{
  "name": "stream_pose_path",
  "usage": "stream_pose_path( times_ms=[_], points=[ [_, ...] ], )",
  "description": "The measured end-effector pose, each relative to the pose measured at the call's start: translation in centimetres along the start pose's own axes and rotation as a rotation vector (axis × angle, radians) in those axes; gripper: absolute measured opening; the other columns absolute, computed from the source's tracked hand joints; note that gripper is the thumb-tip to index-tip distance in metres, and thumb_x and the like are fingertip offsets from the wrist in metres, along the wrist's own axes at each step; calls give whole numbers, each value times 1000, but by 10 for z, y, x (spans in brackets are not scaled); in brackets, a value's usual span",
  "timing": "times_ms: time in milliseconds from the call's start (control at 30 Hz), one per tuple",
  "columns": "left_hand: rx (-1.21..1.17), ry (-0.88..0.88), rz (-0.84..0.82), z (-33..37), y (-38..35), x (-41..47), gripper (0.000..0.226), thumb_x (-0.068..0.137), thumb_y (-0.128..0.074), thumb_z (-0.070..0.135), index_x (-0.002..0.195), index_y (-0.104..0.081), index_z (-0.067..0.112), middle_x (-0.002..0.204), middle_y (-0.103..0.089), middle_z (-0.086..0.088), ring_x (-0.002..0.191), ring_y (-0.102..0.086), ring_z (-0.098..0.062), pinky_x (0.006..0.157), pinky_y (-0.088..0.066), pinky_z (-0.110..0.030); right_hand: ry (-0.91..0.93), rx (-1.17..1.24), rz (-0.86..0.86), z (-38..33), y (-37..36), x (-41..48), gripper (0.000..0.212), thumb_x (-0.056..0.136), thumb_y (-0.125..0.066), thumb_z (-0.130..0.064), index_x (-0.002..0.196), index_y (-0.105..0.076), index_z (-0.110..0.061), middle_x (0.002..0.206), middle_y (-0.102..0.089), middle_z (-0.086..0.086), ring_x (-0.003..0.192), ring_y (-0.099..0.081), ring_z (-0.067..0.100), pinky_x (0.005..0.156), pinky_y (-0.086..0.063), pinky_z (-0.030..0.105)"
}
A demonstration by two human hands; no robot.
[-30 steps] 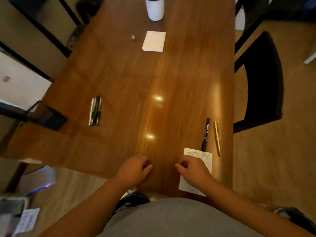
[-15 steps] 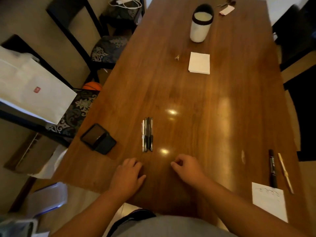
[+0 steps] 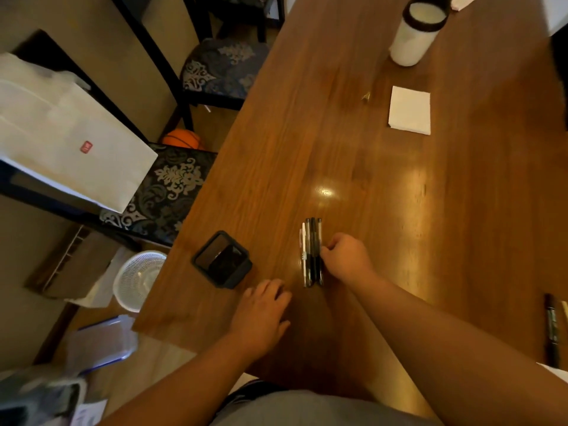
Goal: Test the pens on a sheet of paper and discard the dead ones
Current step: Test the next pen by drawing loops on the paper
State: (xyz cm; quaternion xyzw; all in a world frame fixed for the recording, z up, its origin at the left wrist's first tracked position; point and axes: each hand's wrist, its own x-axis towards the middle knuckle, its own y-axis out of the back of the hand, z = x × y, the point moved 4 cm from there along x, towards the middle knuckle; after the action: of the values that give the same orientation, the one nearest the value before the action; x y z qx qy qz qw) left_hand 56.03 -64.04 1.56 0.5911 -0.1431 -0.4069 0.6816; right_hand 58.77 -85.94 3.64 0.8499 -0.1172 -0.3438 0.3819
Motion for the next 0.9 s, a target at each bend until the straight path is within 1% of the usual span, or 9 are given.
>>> stream_pose_path(
  times_ms=[100,233,367,533,600,700,800,867,900],
  points=[
    [-14,-9,9,-1,-1,-2,57,86,-61,45,137,-42,28,150,-33,-2,138,-27,-22,109,-29,-42,-3,-39,-15,-1,-3,2,14,89,-61,-23,76,-56,-19,68,-61,0,59,-58,14,44,-37,22],
    [-10,-33,17,-1,1,-2,55,85,-62,44,134,-45,27,149,-36,-3,137,-30,-23,106,-31,-42,4,-65,-18,-6,-2,2,10,87,-62,-23,81,-58,-17,70,-62,2,61,-60,17,45,-43,26],
    [-16,-25,12,-1,1,-3,55,86,-62,43,134,-43,27,149,-34,-2,137,-27,-22,108,-30,-42,31,-168,-36,-12,-4,-2,14,84,-64,-29,82,-54,-20,71,-60,-1,60,-58,13,44,-39,24],
    [1,-40,11,-1,3,-2,54,85,-63,43,133,-44,28,148,-35,-2,136,-28,-22,106,-32,-41,21,-264,-84,-9,-9,-11,20,84,-63,-31,96,-54,-18,80,-60,-2,68,-61,15,50,-48,27],
    [2,-42,6,-1,3,-3,55,85,-63,43,134,-44,28,149,-34,-2,137,-27,-22,106,-32,-41,-8,-279,-84,-4,-10,-17,20,86,-62,-31,98,-53,-17,80,-59,-1,68,-60,15,49,-47,27],
    [-3,-41,-3,-1,4,-4,55,85,-62,44,134,-42,29,150,-31,-1,138,-24,-21,107,-30,-41,-61,-218,-86,7,-9,-24,18,89,-59,-33,90,-56,-15,76,-59,0,64,-60,15,47,-44,28],
    [-29,-35,-17,0,6,-5,53,87,-59,47,134,-42,30,152,-30,0,139,-23,-21,109,-29,-41,-78,-157,-125,20,-8,-32,25,91,-58,-34,78,-57,-13,67,-58,1,58,-57,16,47,-42,26],
    [-57,-17,-30,1,9,-3,51,89,-56,49,134,-44,29,151,-31,1,139,-24,-21,108,-30,-41,-122,-1,-138,34,-7,-43,29,93,-57,-31,71,-56,-13,60,-54,1,49,-52,14,44,-38,24],
    [-77,-9,-35,3,11,-2,49,90,-55,49,133,-46,28,148,-34,1,137,-28,-20,107,-32,-40,-165,136,-142,42,-6,-50,27,94,-57,-29,73,-56,-12,59,-55,2,47,-53,13,43,-38,23]
  ],
)
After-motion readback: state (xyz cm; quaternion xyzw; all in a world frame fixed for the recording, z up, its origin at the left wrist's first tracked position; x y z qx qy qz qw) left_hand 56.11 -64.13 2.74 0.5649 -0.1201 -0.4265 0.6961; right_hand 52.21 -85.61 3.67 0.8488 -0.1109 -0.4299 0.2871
